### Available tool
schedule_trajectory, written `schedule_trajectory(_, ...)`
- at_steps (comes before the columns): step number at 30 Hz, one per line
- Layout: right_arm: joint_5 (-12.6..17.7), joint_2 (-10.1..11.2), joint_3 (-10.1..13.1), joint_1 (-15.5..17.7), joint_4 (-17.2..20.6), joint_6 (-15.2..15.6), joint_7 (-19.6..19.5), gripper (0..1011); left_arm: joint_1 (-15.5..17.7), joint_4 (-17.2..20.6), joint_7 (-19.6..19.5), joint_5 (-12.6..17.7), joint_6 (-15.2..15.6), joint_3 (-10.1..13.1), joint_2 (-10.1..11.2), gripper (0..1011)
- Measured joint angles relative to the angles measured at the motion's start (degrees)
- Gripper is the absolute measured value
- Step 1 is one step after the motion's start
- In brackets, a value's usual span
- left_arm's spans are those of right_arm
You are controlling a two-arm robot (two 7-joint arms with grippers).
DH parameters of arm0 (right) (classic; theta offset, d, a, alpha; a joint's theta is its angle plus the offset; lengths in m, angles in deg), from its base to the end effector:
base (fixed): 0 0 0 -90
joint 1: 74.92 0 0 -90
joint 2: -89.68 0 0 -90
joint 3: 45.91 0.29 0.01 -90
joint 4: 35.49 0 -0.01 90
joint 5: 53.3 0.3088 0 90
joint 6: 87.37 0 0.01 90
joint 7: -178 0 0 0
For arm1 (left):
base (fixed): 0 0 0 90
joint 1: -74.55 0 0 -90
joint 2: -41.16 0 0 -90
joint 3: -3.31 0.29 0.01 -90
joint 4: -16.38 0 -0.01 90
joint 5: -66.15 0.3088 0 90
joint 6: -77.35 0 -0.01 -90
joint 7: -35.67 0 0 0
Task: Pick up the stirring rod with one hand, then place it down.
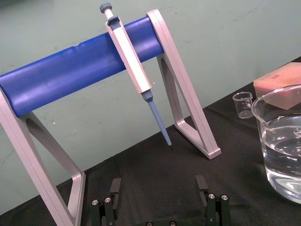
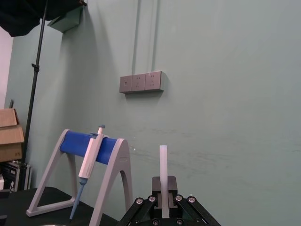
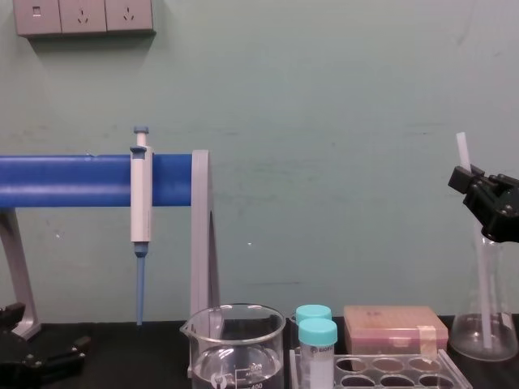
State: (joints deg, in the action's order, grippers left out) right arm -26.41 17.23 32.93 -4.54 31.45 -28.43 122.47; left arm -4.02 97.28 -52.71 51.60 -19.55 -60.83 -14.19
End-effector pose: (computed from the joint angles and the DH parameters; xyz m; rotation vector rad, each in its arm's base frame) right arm 0.4174 -0.0733 -0.2934 0.3255 -0.3439 -0.9378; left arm 0.3581 0.0827 -0.3023 0.3046 -0.2850 1.2480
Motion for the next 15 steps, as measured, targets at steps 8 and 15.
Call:
schedule_trajectory(8,-0.02,-0.01,0.05,0.01,0.00,0.04,0.06,70,0.00,0.00,0.00,0.00,0.00,0.00,0.00,1000)
schedule_trajectory(15,0.10,-0.19,0.13,0.22,0.44,0.84,1.30,70,0.00,0.00,0.00,0.00,0.00,0.00,0.00,1000)
